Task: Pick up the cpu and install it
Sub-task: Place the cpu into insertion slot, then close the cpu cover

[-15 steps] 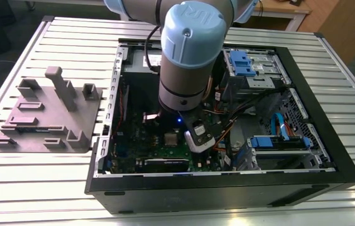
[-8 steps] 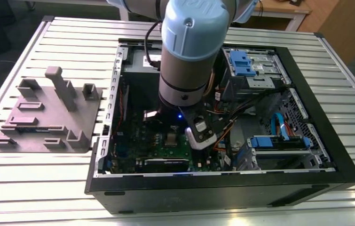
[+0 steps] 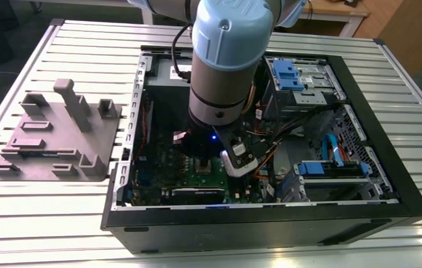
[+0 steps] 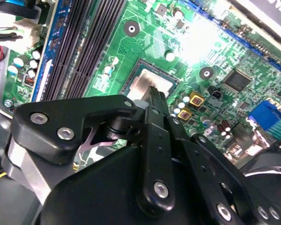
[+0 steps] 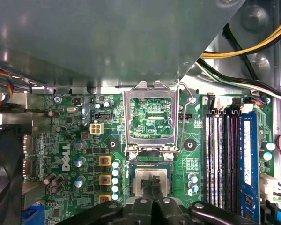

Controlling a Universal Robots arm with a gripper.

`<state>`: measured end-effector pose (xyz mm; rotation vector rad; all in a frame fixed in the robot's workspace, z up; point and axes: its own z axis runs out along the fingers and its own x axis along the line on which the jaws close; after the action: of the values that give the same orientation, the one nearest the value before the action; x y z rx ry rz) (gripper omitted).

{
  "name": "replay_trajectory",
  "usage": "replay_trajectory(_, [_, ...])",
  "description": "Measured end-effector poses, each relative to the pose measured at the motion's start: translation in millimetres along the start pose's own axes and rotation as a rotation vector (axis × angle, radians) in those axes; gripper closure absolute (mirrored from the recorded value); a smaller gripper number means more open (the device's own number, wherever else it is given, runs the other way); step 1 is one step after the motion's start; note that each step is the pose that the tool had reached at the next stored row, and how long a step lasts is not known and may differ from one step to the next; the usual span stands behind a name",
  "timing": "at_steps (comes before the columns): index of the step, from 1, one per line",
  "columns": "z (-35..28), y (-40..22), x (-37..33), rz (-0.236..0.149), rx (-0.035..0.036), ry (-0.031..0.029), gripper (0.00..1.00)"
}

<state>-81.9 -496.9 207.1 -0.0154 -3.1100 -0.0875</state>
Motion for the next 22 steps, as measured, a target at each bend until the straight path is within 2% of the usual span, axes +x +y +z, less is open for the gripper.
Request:
replay_trajectory(16, [-0.2, 0.0, 0.0, 0.0, 0.0, 0.0013, 0.89])
replay_trajectory(22, [-14.0, 0.8, 0.4, 0.0, 0.0002, 0.0014, 0.89])
